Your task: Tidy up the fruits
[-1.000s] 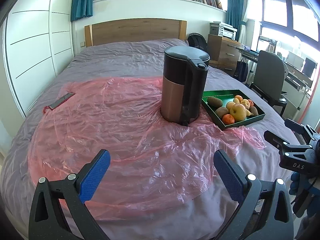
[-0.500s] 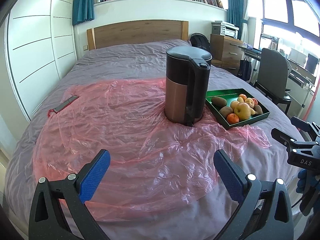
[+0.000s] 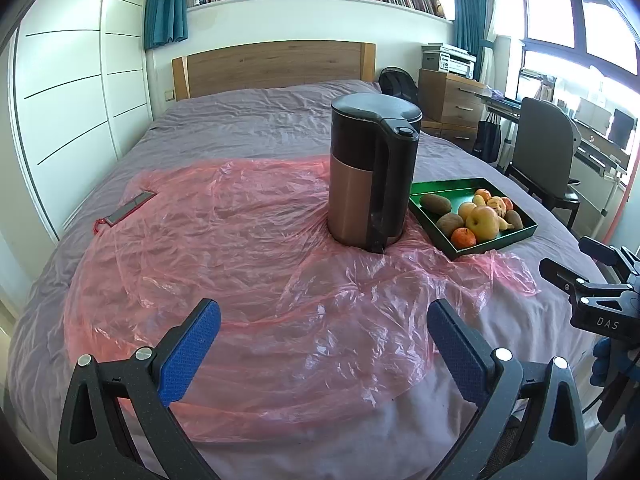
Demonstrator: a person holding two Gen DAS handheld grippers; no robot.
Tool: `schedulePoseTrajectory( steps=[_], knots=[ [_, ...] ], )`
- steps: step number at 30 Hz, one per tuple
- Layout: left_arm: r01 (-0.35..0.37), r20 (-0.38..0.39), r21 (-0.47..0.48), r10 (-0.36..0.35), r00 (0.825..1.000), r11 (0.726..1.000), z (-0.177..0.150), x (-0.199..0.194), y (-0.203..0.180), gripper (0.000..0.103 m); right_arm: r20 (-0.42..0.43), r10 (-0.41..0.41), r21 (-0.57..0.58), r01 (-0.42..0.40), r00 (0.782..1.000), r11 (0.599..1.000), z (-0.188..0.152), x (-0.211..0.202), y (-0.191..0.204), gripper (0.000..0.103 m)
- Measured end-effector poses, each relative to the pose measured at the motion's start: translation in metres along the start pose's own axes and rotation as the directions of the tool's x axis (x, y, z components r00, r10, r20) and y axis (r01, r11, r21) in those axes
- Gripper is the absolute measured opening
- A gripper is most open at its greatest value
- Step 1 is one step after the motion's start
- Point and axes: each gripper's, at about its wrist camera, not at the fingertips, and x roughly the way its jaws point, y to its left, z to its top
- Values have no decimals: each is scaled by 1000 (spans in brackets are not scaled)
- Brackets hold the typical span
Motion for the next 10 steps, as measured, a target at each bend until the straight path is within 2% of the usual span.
schedulePoseTrajectory(
  steps=[10],
  knots=[
    [-4,-3,-9,4,1000,1000,0,-1,1,102,-1,-3,3,3,1000,1000,0,0,-1,103]
  ],
)
